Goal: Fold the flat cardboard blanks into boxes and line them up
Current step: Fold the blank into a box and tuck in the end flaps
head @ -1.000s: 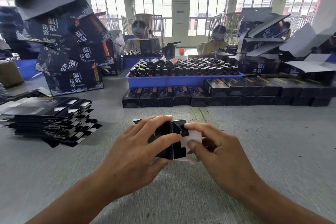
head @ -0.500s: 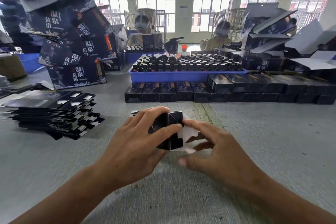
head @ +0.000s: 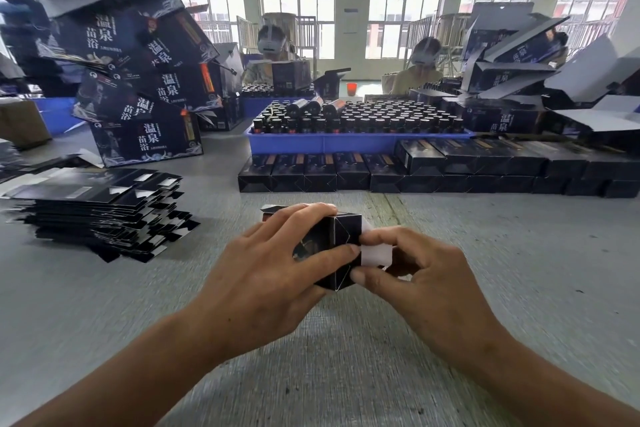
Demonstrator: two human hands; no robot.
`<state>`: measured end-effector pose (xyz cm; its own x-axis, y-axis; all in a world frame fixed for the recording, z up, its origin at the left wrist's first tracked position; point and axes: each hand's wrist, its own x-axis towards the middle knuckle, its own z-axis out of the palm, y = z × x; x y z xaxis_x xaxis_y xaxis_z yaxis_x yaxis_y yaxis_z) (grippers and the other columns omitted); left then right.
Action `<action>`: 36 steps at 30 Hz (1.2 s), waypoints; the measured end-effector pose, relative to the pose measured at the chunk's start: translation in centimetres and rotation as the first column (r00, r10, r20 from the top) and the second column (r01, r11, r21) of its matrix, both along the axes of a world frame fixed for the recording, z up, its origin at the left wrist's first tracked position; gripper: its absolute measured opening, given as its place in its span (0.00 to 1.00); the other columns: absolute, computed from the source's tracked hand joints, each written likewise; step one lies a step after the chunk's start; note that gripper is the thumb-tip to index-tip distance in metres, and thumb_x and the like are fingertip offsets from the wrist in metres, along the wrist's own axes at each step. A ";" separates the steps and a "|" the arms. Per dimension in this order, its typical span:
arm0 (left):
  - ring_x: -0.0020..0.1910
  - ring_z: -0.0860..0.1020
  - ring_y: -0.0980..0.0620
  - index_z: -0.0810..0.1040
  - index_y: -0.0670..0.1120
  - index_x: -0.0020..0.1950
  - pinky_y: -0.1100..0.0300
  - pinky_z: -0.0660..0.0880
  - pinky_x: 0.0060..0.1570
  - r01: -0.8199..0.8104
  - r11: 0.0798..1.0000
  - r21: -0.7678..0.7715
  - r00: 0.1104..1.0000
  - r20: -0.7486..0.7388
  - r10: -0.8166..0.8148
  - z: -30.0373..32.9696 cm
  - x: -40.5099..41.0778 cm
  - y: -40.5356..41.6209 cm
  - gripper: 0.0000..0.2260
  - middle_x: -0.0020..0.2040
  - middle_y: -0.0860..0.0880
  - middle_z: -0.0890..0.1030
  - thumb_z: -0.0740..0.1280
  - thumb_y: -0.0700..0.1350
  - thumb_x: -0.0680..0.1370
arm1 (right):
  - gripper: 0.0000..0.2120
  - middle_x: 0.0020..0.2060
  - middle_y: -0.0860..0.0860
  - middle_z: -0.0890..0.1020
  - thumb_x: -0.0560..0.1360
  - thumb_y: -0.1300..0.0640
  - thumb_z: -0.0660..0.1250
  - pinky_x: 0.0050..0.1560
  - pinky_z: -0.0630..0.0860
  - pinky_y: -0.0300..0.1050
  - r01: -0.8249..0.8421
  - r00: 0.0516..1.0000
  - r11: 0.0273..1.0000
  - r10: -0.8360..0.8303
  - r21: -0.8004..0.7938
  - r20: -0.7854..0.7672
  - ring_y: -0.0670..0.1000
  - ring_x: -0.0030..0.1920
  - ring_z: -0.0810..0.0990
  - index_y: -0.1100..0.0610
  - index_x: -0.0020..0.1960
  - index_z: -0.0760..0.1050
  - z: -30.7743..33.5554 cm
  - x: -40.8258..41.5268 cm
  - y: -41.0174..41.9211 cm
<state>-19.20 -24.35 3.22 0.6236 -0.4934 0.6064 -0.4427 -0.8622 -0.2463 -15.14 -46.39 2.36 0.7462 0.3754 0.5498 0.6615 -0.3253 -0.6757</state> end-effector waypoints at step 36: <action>0.70 0.71 0.52 0.63 0.46 0.77 0.52 0.76 0.63 0.038 0.969 -0.243 0.999 -0.027 -0.046 -0.1 -0.6 -1.8 0.35 0.72 0.49 0.73 0.66 0.57 0.74 | 0.05 0.39 0.42 0.86 0.71 0.53 0.76 0.41 0.77 0.30 0.007 0.963 0.966 0.063 0.257 -0.261 0.42 0.39 0.84 0.46 0.46 0.84 0.6 -0.2 0.3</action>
